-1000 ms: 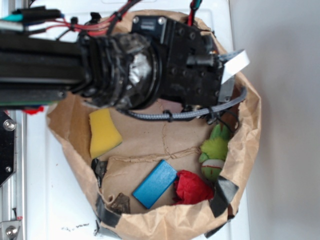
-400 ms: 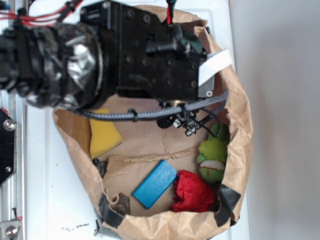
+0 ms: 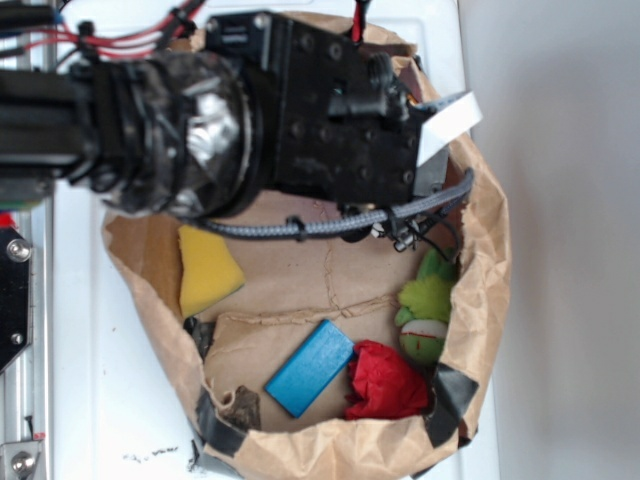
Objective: Grab the blue cloth.
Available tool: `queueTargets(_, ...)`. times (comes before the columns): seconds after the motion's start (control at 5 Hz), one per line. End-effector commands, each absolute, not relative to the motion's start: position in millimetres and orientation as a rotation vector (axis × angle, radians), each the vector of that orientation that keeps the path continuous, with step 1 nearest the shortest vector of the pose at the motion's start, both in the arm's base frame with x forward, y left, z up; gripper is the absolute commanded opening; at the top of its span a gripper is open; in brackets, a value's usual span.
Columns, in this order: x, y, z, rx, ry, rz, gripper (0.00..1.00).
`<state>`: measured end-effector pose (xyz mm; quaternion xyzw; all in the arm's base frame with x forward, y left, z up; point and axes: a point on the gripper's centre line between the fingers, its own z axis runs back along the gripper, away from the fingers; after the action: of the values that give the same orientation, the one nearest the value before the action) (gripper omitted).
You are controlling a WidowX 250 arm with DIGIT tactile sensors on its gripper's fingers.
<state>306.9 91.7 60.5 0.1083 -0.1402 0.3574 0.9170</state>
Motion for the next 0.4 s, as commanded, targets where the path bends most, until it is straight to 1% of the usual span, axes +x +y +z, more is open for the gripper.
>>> queueTargets(0.0,322.8,112.6,61.6,0.281,-0.365,0.758,1.0)
queueTargets(0.2,318.1,112.1,65.6,0.266,-0.357,0.75,1.0)
